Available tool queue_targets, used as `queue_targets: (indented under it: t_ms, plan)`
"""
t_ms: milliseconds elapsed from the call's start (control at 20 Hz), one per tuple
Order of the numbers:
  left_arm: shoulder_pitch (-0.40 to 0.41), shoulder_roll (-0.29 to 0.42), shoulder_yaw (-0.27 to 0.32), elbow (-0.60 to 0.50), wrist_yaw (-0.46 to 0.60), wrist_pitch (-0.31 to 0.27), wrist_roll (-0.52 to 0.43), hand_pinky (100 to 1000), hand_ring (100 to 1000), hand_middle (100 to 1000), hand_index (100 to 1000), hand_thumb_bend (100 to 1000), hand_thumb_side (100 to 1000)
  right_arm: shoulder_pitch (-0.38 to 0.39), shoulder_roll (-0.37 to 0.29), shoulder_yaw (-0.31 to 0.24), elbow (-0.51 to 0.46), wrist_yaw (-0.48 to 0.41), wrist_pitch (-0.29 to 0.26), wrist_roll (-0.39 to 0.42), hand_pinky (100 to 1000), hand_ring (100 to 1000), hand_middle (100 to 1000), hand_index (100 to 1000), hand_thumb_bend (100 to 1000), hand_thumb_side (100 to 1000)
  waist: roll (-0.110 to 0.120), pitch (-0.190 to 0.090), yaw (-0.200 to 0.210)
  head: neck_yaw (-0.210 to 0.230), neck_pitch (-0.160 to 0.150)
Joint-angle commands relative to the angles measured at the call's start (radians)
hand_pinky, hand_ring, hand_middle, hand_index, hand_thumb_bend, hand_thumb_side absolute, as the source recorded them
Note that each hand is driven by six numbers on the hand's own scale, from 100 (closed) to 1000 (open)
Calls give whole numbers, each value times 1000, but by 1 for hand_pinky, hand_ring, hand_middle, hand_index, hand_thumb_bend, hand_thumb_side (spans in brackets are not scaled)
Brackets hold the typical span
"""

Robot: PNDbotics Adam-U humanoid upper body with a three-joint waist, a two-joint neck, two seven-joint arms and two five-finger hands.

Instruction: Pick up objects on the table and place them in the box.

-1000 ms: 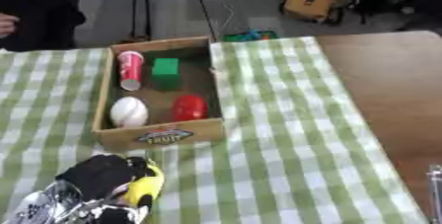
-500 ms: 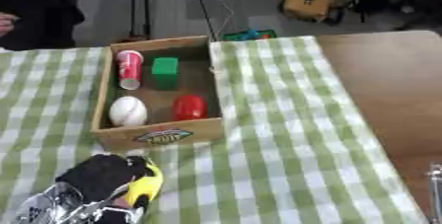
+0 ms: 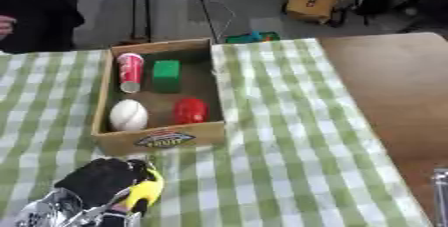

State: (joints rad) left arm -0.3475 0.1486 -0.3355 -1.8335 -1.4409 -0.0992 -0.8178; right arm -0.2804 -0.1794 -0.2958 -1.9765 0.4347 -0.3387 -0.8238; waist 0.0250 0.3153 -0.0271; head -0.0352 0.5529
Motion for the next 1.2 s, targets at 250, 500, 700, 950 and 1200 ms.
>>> queue_targets:
  t_ms: [250, 500, 700, 950, 1200]
  plan:
    - [-26, 59, 18, -125, 64, -12, -48, 100, 395, 533, 594, 100, 249, -1, -11, -5, -24, -7, -11, -8, 448, 445, 377, 471, 100, 661, 6, -26, 5, -8, 0]
    - [-67, 92, 43, -165, 85, -8, -56, 100, 403, 530, 587, 100, 253, 4, -14, -5, -24, -6, -10, -7, 449, 445, 378, 472, 100, 658, 13, -35, 7, -13, 5]
    - [-88, 111, 54, -166, 87, -7, -41, 100, 406, 529, 585, 100, 253, 6, -15, -4, -24, -6, -8, -7, 449, 445, 378, 472, 100, 656, 17, -39, 8, -15, 7]
    - [-119, 133, 63, -167, 101, -11, -27, 100, 407, 527, 581, 100, 257, 9, -17, -4, -24, -5, -8, -6, 450, 446, 378, 472, 100, 654, 21, -44, 10, -18, 10]
    - [-164, 159, 74, -167, 120, -16, -7, 100, 406, 529, 579, 100, 261, 11, -19, -4, -24, -5, -8, -8, 450, 446, 379, 472, 100, 654, 23, -48, 11, -21, 12]
